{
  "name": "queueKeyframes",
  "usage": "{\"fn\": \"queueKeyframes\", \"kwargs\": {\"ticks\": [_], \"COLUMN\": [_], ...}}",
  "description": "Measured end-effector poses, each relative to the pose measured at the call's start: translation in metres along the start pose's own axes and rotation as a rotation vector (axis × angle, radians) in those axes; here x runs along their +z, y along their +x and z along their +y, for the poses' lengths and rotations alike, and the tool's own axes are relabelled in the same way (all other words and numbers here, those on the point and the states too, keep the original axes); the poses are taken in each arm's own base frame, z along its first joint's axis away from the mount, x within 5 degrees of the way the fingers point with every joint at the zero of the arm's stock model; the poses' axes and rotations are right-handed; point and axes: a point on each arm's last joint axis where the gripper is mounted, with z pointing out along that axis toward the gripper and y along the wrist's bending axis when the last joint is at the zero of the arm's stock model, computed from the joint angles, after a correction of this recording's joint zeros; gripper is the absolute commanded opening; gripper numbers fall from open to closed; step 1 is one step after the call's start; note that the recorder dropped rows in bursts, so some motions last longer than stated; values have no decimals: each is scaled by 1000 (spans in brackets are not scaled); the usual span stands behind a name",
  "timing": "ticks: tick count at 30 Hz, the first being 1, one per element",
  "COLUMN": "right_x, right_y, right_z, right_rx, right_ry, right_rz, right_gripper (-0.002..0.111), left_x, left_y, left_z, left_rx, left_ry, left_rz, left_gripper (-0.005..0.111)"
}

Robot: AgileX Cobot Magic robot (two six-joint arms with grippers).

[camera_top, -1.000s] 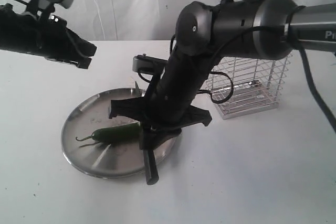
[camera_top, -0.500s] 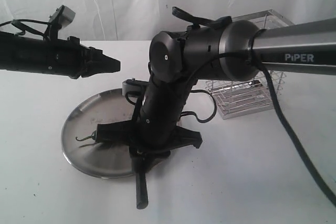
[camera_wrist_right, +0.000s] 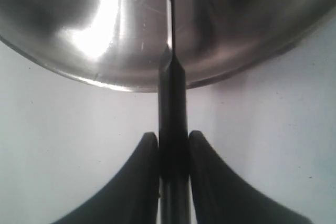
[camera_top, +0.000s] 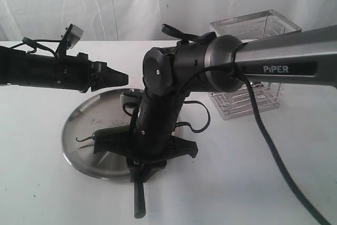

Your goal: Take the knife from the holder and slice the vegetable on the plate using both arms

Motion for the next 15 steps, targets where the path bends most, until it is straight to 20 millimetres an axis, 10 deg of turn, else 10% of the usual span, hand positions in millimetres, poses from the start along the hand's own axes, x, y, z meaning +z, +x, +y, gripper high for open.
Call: {"fn": "queueKeyframes", "kwargs": {"ticks": [15], "right_x": [0], "right_y": [-2], "right_z": [1], "right_rx": [-2], "right_ry": [-8], "right_rz": [-22], "right_gripper": [0], "left_x": [17], "left_y": [14], "left_z": [17], "left_rx": [-107], "left_ry": [124], "left_rz": [-45], "left_gripper": [0]}}
